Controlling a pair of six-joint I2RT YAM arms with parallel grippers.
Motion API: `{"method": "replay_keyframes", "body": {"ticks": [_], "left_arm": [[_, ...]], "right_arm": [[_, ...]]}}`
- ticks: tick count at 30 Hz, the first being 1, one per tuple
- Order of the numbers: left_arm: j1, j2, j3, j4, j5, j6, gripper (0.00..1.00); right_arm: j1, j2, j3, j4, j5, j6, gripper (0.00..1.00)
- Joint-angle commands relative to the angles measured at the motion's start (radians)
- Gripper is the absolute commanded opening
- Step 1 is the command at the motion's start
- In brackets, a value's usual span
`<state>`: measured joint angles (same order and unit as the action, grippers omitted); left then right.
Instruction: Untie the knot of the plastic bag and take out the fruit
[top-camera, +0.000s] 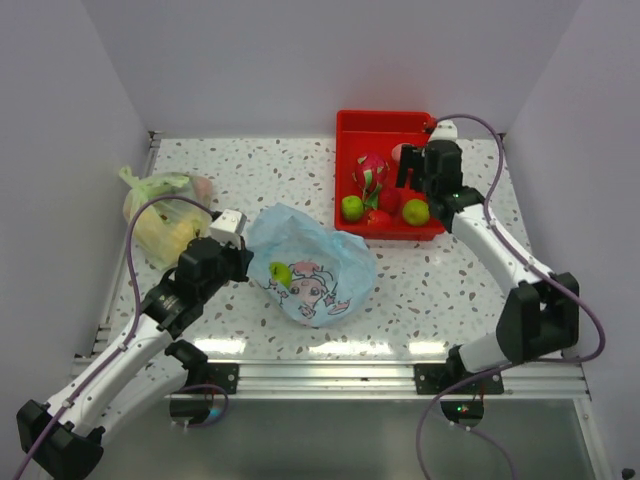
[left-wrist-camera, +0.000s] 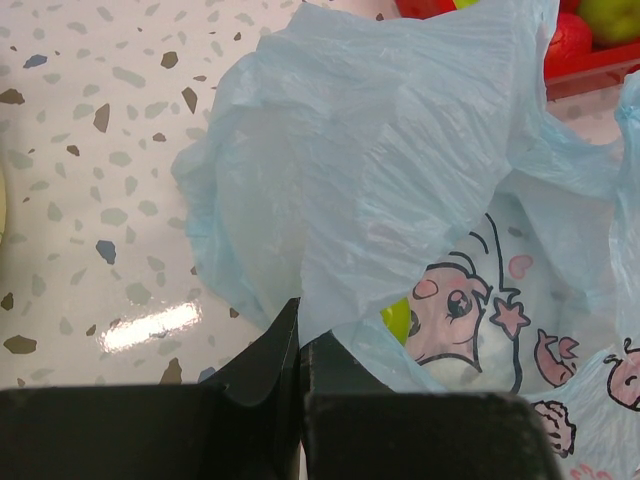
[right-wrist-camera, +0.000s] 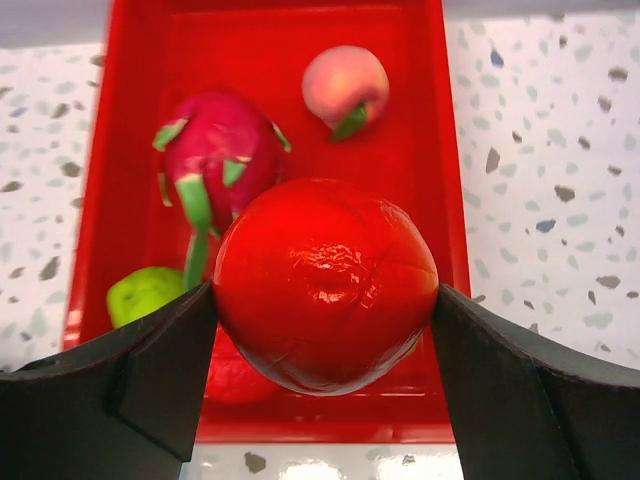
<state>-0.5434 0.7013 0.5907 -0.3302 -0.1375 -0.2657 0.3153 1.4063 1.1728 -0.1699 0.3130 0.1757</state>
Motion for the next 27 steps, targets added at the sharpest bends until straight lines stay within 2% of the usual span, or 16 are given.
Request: {"method": "replay_keyframes", "body": {"ticks": [1, 3, 8, 11, 15, 20, 27], "left_arm": [[0.008, -0.011, -0.003, 0.045, -0.004, 0.019, 0.00], [0.008, -0.011, -0.003, 0.045, -0.004, 0.019, 0.00], [0.008, -0.011, -0.002, 0.046, 0.003, 0.022, 0.00], [0.008, -0.011, -0.003, 0.045, 0.003, 0.022, 0.00], [0.008, -0.010, -0.003, 0.048, 0.006, 0.023, 0.00], [0.008, -0.006, -0.002, 0.048, 0.010, 0.025, 0.00], [0.008, -0.011, -0.002, 0.046, 0.006, 0.025, 0.00]], "right_arm": [[-0.076, 0.118, 0.072, 0.078, -0.049, 0.073, 0.79], [-0.097, 0.212, 0.109, 0.076, -0.078, 0.088, 0.80], [-0.125, 0.364, 0.269, -0.002, -0.072, 0.094, 0.99], [-0.127, 0.385, 0.317, -0.040, -0.098, 0.081, 0.99], [-0.124, 0.332, 0.284, -0.017, -0.129, 0.084, 0.99], [-0.099, 0.197, 0.235, -0.025, -0.308, 0.099, 0.98], [0.105, 0.010, 0.134, -0.054, -0.406, 0.090, 0.96]]}}
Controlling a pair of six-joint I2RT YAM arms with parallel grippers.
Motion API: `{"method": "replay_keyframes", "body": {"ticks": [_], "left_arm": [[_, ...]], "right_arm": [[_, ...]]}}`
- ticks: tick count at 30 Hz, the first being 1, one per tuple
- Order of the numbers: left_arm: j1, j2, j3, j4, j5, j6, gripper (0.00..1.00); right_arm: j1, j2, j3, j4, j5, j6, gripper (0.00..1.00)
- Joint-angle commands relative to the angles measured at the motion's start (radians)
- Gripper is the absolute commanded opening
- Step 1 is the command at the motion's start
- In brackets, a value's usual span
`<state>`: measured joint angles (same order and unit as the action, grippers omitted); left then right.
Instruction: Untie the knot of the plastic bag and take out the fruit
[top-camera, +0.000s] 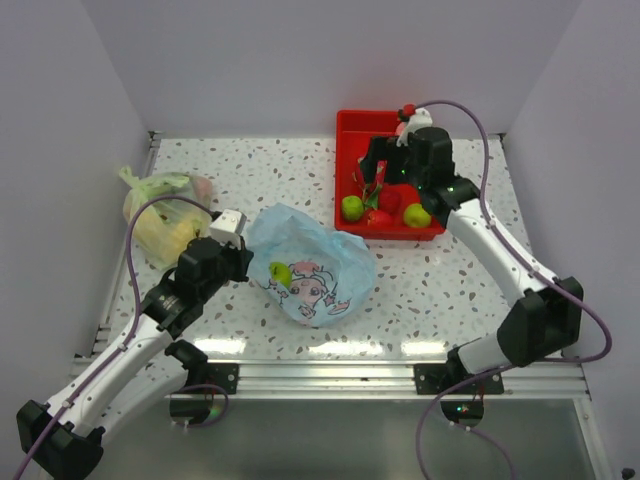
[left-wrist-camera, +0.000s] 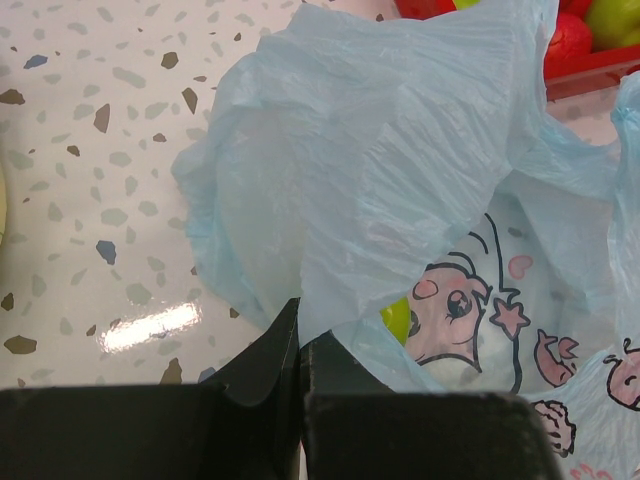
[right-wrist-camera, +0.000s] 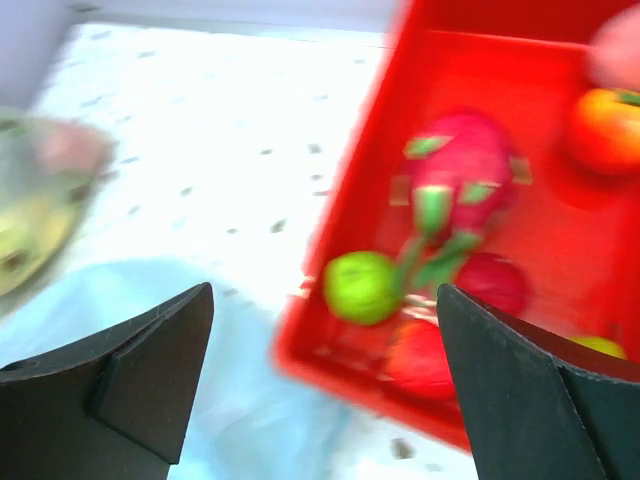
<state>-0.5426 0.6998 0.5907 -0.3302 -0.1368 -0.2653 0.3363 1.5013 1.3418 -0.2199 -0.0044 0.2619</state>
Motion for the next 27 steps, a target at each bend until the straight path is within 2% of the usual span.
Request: {"method": "replay_keyframes", "body": {"ticks": [1, 7, 12, 20, 27], "left_arm": [[0.007, -0.010, -0.002, 0.048, 0.005, 0.024, 0.00], [0.007, -0.005, 0.000, 0.046, 0.006, 0.023, 0.00], [0.007, -0.020, -0.003, 0.036, 0.002, 0.012, 0.00], [0.007, -0.086, 0.014, -0.067, -0.017, -0.084, 0.00], [0.007, -0.095, 0.052, -0.200, 0.002, -0.222, 0.00]], "right_arm": [[0.105, -0.102, -0.042, -0.006, -0.101, 0.007, 0.96], [0.279, -0.214, -0.148, 0.027, -0.128, 0.062, 0.94], [0.427, -0.213, -0.246, 0.093, -0.141, 0.123, 0.92], [0.566, -0.072, -0.323, 0.215, -0.085, 0.180, 0.91], [0.589, 0.082, -0.340, 0.356, -0.065, 0.211, 0.90]]}}
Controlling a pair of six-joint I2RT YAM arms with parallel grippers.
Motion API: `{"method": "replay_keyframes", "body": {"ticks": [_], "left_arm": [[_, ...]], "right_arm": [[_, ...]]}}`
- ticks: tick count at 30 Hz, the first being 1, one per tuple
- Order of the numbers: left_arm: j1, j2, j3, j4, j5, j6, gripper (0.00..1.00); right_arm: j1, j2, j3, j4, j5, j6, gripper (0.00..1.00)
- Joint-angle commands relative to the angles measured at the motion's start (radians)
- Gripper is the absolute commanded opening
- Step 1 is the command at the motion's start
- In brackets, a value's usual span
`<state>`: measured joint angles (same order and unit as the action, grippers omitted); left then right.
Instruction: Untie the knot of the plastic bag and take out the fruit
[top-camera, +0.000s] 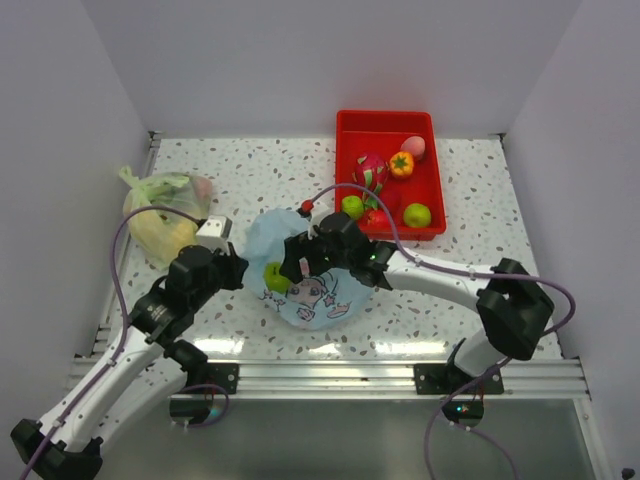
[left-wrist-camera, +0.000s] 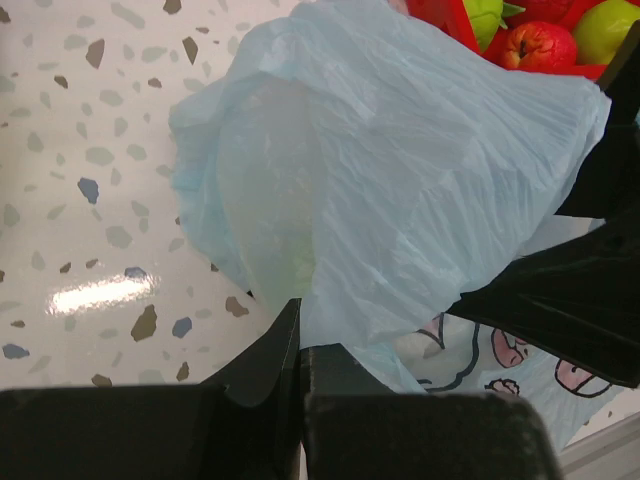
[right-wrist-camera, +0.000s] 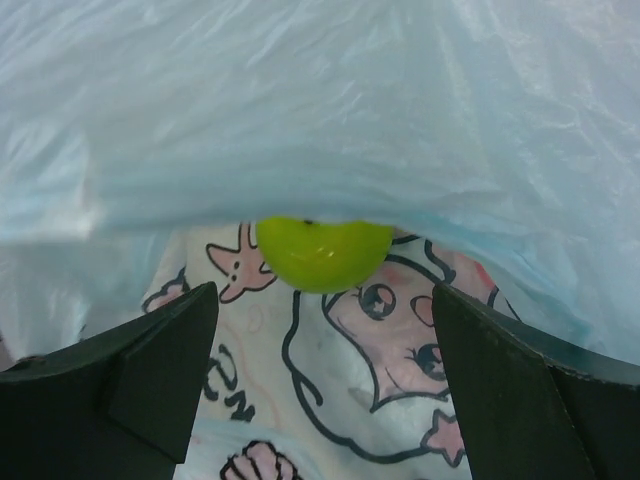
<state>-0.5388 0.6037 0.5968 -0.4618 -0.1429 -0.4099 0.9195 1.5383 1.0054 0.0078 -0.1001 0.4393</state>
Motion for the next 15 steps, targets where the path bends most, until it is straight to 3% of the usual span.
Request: {"method": "replay_keyframes", "body": {"ticks": [1, 9, 15], "left_arm": [[0.003, 0.004, 0.050, -0.092, 0.009, -0.082, 0.00], [0.003, -0.012, 0.032, -0.103, 0.034, -0.092, 0.00], [0.003, -0.019, 0.012, -0.080, 0.049, -0.086, 0.00]], "right_arm": [[0.007, 0.061, -0.001, 0.145, 0.031, 0.035, 0.90], [0.041, 0.250, 0.062, 0.284, 0.023, 0.052, 0.98], [0.065, 0.368, 0.114, 0.322, 0.046, 0.039, 0.99]]}}
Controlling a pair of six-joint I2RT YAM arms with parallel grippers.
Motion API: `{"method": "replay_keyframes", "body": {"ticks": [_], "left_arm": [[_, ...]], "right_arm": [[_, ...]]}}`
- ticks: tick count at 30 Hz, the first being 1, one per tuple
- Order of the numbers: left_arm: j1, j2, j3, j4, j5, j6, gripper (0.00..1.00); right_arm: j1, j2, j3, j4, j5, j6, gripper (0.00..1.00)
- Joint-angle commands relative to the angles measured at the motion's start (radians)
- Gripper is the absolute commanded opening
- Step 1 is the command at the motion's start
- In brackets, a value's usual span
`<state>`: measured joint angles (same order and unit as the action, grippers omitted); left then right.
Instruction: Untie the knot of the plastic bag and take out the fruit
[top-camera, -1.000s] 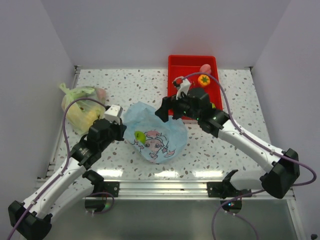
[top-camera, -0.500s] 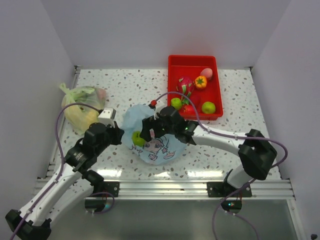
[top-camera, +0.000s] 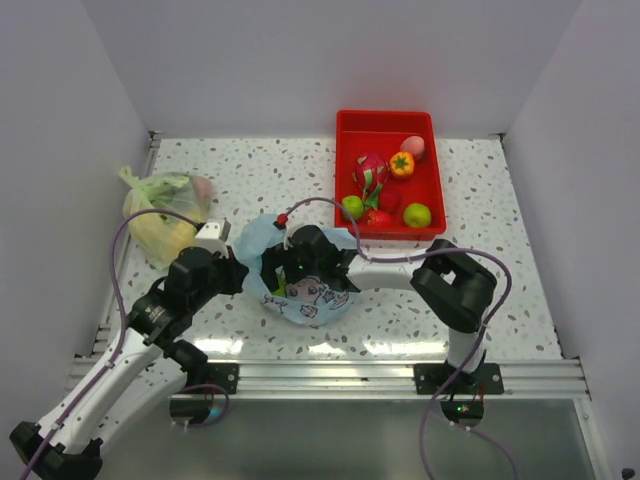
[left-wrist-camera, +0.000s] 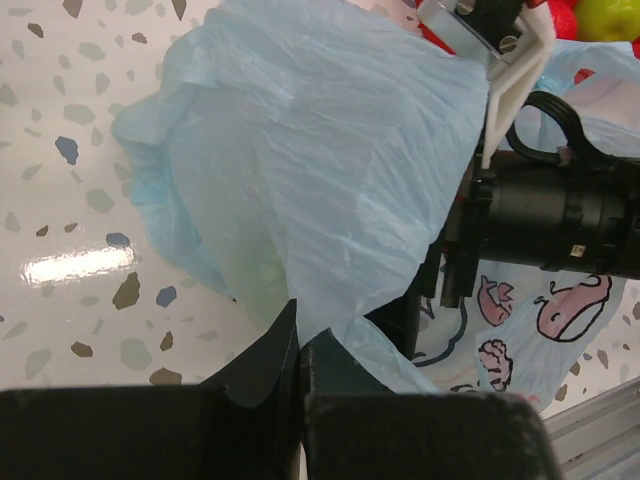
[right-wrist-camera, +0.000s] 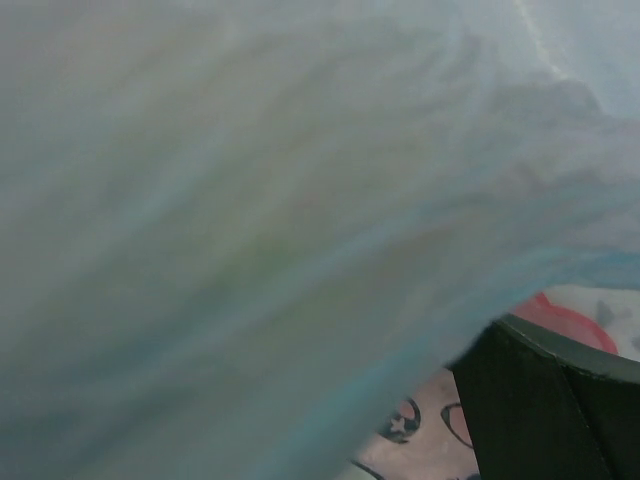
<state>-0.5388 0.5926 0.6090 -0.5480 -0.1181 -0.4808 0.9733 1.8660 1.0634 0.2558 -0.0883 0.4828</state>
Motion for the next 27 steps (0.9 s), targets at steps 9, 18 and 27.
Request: {"method": "replay_keyframes", "body": {"ticks": [9, 18, 27], "left_arm": [[0.003, -0.040, -0.014, 0.019, 0.023, -0.015, 0.00], [0.003, -0.056, -0.017, 0.022, 0.014, -0.016, 0.00], [0.003, -0.063, -0.020, 0.026, 0.014, -0.015, 0.00]], "right_arm": [[0.019, 0.116, 0.061, 0.100, 0.038, -0.004, 0.92], [0.018, 0.004, -0.017, 0.089, 0.015, -0.021, 0.32], [0.018, -0.189, -0.089, -0.027, 0.140, -0.099, 0.09]]}}
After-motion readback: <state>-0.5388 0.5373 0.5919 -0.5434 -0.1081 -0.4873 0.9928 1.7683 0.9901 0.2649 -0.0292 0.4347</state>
